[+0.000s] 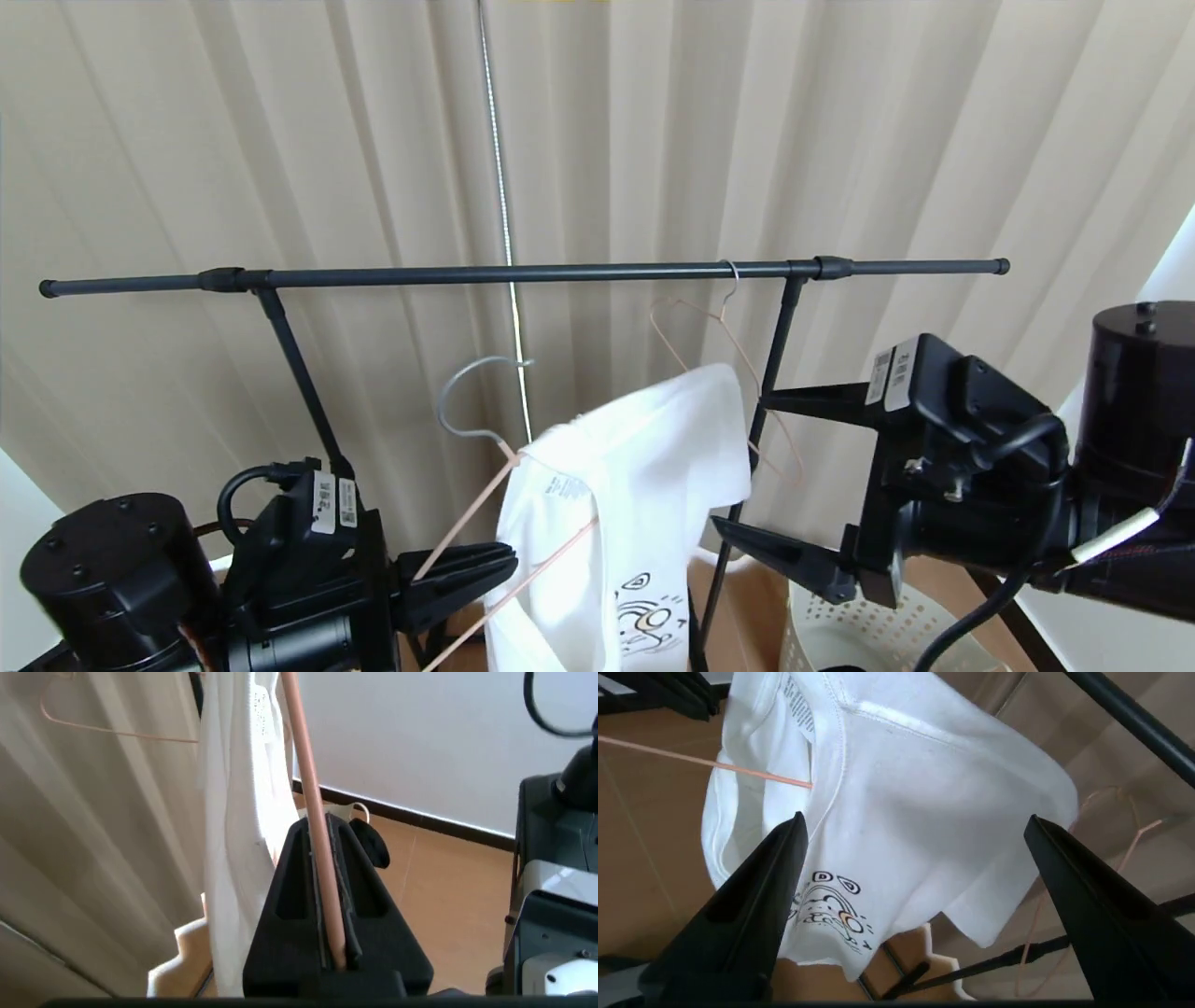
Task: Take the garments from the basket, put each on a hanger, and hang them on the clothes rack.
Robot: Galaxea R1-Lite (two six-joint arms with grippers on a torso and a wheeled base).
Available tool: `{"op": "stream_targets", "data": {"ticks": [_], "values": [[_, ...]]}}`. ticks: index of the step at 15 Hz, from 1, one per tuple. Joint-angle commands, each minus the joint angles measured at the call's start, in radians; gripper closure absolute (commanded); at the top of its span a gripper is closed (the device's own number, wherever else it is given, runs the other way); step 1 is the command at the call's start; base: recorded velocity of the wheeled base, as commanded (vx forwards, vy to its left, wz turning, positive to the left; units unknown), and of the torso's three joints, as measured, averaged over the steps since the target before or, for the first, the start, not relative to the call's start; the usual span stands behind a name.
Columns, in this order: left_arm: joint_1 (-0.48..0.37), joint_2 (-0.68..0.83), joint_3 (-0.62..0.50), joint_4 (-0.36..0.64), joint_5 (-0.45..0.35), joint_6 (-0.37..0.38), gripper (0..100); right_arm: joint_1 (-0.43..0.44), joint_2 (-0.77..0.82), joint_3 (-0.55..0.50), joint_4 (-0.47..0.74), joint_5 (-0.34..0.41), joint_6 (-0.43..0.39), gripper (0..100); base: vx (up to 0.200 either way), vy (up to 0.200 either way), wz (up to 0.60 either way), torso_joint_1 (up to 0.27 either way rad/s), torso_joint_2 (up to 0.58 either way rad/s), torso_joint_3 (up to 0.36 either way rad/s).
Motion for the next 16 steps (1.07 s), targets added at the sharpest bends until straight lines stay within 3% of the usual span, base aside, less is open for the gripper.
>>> {"op": "stream_targets", "data": {"ticks": [1, 2, 4, 7, 8, 10, 16], "values": [[0.006, 0.03, 0.007, -0.001, -0.026, 0.055, 100, -0.109, -0.03, -0.105, 0.151, 0.11, -0.075, 0, 0.0, 0.0, 0.0, 0.0, 0.0, 0.0], [0.006, 0.038, 0.019, -0.001, -0.043, 0.066, 100, -0.147, -0.028, -0.149, 0.244, 0.176, -0.128, 0, 0.0, 0.0, 0.0, 0.0, 0.0, 0.0], [0.006, 0.058, 0.035, -0.001, -0.084, 0.092, 100, -0.239, 0.002, -0.283, 0.497, 0.302, -0.32, 0, 0.0, 0.0, 0.0, 0.0, 0.0, 0.0], [-0.005, 0.072, 0.056, -0.001, -0.093, 0.141, 100, -0.279, 0.099, -0.521, 0.893, 0.374, -0.532, 0, 0.0, 0.0, 0.0, 0.0, 0.0, 0.0], [-0.009, 0.078, 0.058, -0.001, -0.093, 0.153, 100, -0.276, 0.128, -0.565, 0.97, 0.388, -0.558, 0, 0.0, 0.0, 0.0, 0.0, 0.0, 0.0], [-0.018, 0.078, 0.058, -0.001, -0.093, 0.162, 100, -0.211, 0.203, -0.619, 1.022, 0.389, -0.572, 0, 0.0, 0.0, 0.0, 0.0, 0.0, 0.0], [-0.02, 0.078, 0.058, -0.001, -0.092, 0.164, 100, -0.089, 0.353, -0.651, 1.005, 0.383, -0.572, 0, 0.0, 0.0, 0.0, 0.0, 0.0, 0.0]]}}
